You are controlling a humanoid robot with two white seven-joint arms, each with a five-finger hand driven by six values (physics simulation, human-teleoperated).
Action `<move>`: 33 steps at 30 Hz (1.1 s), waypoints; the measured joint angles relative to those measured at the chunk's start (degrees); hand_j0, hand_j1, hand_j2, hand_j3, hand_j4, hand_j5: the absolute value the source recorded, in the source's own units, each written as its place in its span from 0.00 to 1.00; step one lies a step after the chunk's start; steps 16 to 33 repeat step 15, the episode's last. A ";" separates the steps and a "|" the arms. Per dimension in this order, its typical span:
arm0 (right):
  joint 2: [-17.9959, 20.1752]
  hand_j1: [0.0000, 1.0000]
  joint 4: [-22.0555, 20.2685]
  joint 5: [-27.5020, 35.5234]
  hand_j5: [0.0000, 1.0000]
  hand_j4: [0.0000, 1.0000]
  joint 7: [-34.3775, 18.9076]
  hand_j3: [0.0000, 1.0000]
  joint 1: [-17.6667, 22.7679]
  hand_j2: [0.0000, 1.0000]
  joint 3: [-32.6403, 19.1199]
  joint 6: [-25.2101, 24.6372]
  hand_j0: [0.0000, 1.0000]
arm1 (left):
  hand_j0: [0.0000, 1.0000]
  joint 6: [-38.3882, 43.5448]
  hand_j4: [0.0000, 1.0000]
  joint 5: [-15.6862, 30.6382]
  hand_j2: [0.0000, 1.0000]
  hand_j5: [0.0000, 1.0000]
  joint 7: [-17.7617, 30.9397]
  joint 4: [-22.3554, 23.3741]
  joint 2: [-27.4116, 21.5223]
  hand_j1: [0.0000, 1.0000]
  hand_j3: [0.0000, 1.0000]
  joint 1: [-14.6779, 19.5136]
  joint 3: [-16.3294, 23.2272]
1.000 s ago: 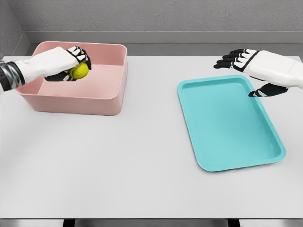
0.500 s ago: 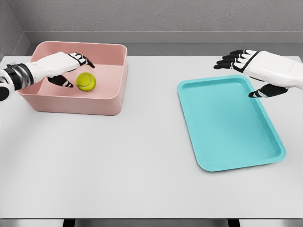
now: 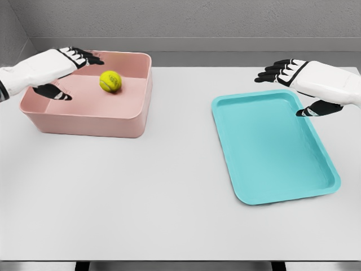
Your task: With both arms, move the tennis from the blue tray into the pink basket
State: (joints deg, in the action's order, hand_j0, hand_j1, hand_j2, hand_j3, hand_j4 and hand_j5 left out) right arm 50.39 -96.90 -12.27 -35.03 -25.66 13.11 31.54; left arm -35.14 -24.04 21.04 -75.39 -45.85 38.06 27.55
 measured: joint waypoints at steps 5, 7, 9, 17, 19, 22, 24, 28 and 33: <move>0.00 1.00 -0.02 0.00 1.00 1.00 0.00 1.00 0.09 1.00 0.00 0.00 1.00 | 1.00 0.01 1.00 7.86 1.00 1.00 0.01 -9.47 -8.12 1.00 1.00 -11.17 -5.13; 0.00 1.00 -0.03 0.00 1.00 1.00 0.00 1.00 0.00 1.00 0.00 0.00 1.00 | 1.00 0.02 1.00 9.83 1.00 1.00 0.00 -11.47 -9.86 1.00 1.00 -12.40 -6.15; 0.00 1.00 -0.03 0.00 1.00 1.00 0.00 1.00 0.09 1.00 0.00 0.00 1.00 | 1.00 0.02 1.00 10.92 1.00 1.00 0.18 -12.49 -11.08 1.00 1.00 -14.77 -7.07; 0.00 1.00 -0.01 0.00 1.00 1.00 0.00 1.00 0.09 1.00 0.00 0.00 1.00 | 1.00 0.03 1.00 11.74 1.00 1.00 0.47 -13.18 -12.65 1.00 1.00 -16.00 -9.26; 0.00 1.00 -0.01 0.00 1.00 1.00 0.00 1.00 0.09 1.00 0.00 0.00 1.00 | 1.00 0.03 1.00 11.74 1.00 1.00 0.47 -13.18 -12.65 1.00 1.00 -16.00 -9.26; 0.00 1.00 -0.01 0.00 1.00 1.00 0.00 1.00 0.09 1.00 0.00 0.00 1.00 | 1.00 0.03 1.00 11.74 1.00 1.00 0.47 -13.18 -12.65 1.00 1.00 -16.00 -9.26; 0.00 1.00 -0.01 0.00 1.00 1.00 0.00 1.00 0.09 1.00 0.00 0.00 1.00 | 1.00 0.03 1.00 11.74 1.00 1.00 0.47 -13.18 -12.65 1.00 1.00 -16.00 -9.26; 0.00 1.00 -0.01 0.00 1.00 1.00 0.00 1.00 0.09 1.00 0.00 0.00 1.00 | 1.00 0.03 1.00 11.74 1.00 1.00 0.47 -13.18 -12.65 1.00 1.00 -16.00 -9.26; 0.00 1.00 -0.01 0.00 1.00 1.00 0.00 1.00 0.09 1.00 0.00 0.00 1.00 | 1.00 0.03 1.00 11.74 1.00 1.00 0.47 -13.18 -12.65 1.00 1.00 -16.00 -9.26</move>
